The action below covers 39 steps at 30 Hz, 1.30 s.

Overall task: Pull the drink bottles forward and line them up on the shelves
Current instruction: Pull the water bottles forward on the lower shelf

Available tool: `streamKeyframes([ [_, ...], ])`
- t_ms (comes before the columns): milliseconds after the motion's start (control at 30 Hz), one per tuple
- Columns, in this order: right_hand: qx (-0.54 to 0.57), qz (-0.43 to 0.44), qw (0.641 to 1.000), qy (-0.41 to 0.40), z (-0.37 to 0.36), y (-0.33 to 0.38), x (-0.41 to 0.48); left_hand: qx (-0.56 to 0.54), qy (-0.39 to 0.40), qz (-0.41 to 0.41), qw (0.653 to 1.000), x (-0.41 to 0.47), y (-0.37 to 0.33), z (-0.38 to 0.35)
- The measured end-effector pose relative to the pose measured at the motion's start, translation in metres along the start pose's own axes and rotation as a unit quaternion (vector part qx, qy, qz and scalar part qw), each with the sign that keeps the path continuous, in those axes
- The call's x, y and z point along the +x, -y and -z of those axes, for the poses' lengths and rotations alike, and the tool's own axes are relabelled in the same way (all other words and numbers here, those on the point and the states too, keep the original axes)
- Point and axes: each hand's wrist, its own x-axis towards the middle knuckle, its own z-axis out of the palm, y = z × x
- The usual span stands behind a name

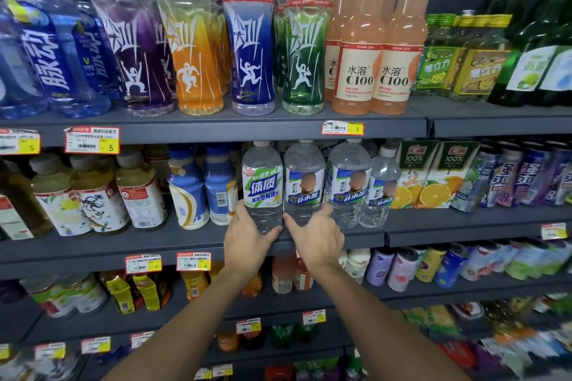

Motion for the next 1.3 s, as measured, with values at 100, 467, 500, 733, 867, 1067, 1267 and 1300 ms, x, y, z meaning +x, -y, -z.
streamKeyframes([
  [100, -0.031, 0.042, 0.999, 0.014, 0.003, -0.012, 0.002, -0.001, 0.017, -0.008, 1.000, 0.003, 0.005, 0.003],
  [467, -0.214, 0.250, 0.939, 0.095, 0.019, -0.045, 0.039, 0.032, 0.110, -0.040, 0.993, 0.021, 0.021, 0.020],
  [500, -0.212, 0.253, 0.939, 0.099, 0.019, -0.046, 0.041, 0.036, 0.106, -0.042, 0.993, 0.021, 0.021, 0.020],
  [733, -0.160, 0.200, 0.963, 0.082, 0.016, -0.034, 0.026, 0.042, 0.070, -0.055, 0.995, 0.016, 0.020, 0.017],
  [867, -0.060, 0.109, 0.990, 0.062, 0.008, -0.020, 0.011, 0.040, 0.068, -0.057, 0.995, 0.014, 0.019, 0.017],
  [1067, 0.044, 0.030, 0.998, 0.018, 0.013, 0.011, -0.003, 0.020, 0.062, -0.036, 0.997, 0.011, 0.019, 0.015],
  [1267, 0.054, -0.003, 0.998, 0.013, 0.015, 0.019, 0.001, 0.018, 0.068, -0.027, 0.997, 0.011, 0.020, 0.017],
  [1300, 0.056, -0.009, 0.998, 0.012, 0.014, 0.020, 0.000, 0.020, 0.067, -0.029, 0.997, 0.011, 0.020, 0.017],
])
